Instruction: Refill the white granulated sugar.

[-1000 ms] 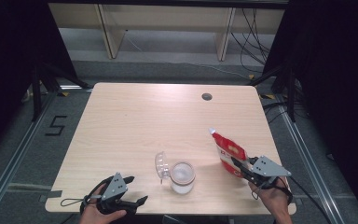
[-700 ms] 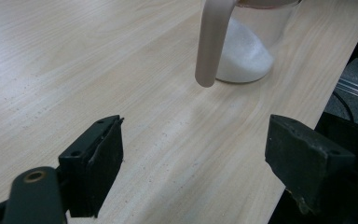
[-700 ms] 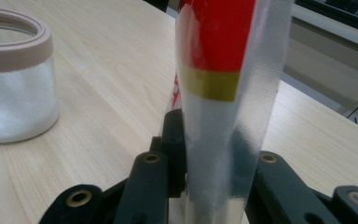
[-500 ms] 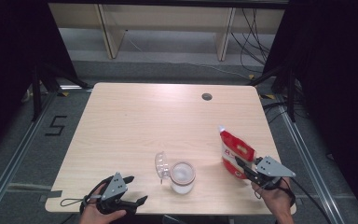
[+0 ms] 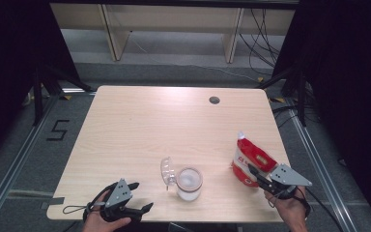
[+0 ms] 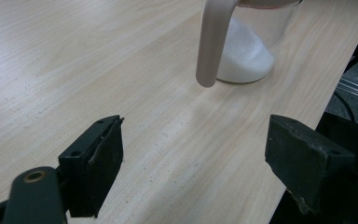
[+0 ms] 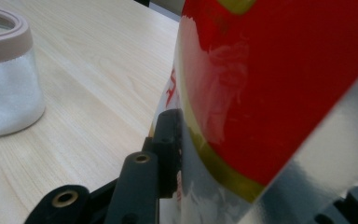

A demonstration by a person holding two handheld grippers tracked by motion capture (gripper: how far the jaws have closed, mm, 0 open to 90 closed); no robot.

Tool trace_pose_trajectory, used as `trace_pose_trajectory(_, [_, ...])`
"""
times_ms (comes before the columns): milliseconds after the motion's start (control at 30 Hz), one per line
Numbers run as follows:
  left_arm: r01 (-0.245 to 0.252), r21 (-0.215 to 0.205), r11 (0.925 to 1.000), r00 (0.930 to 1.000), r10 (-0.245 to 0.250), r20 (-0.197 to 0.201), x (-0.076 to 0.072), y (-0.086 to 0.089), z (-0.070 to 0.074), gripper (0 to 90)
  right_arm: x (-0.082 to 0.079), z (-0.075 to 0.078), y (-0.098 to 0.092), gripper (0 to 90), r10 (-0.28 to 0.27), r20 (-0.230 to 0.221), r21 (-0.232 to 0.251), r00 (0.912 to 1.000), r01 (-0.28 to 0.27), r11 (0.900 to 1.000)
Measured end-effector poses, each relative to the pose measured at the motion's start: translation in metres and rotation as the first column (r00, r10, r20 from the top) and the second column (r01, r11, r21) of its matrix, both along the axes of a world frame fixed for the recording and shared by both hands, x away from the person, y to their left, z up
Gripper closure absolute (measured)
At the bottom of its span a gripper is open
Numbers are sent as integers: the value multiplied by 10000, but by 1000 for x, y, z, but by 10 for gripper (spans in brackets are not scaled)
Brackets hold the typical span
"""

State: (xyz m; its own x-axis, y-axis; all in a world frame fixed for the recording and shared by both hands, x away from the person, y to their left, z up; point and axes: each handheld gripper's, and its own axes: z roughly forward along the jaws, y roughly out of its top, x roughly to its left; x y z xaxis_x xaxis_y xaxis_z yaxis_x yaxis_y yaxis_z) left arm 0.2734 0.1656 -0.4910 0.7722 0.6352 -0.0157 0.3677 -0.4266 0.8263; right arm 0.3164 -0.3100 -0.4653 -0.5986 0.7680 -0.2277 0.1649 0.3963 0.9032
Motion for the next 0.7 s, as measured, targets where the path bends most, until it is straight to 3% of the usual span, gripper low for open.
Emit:
trace_pose_trajectory(233, [-9,-15,10000,10000,9,12,0,0,0,190,0,1,-1,640,-90,107,-4,9999,90,10000])
trace_pose_trajectory(300, [-118,-304,9995,9999,118,-15,0,-2,-1,190,-2,1,-2,615,-208,116,111,9997,207,9997])
trace_pose_trajectory(433, [-23,-190,9998,10000,22,-40,1,-2,0,190,-6,2,-4,531,-349,91,351,9993,346,9988])
trace_pose_trajectory(467, [-93,-312,9995,10000,93,-3,0,-3,-1,190,-7,2,-3,512,-477,13,614,9989,476,9970])
trace_pose_trajectory(500, [-83,-300,9995,10000,82,-10,1,-3,-1,190,-8,2,-4,491,-478,-89,540,9988,482,9974])
trace_pose_trajectory(533, [-59,-221,9997,10000,60,39,1,-3,-1,190,-9,2,-5,472,-596,207,643,9980,581,9962])
trace_pose_trajectory(567, [2,-167,9999,10000,-1,41,1,-3,0,190,-11,2,-4,462,-483,-175,859,9987,496,9951])
trace_pose_trajectory(600, [59,-113,9999,9999,-57,106,2,-3,0,190,-13,3,-5,448,-532,-180,908,9984,547,9944])
trace_pose_trajectory(633, [45,-174,9998,10000,-43,90,2,-3,0,190,-13,3,-5,432,-660,23,924,9978,655,9936])
trace_pose_trajectory(667, [135,4,9999,9998,-135,119,3,-1,1,190,-15,3,-4,419,-712,-137,925,9974,722,9931])
trace_pose_trajectory(700, [24,-192,9998,10000,-22,95,2,-3,0,190,-16,3,-5,417,-766,52,910,9971,758,9930])
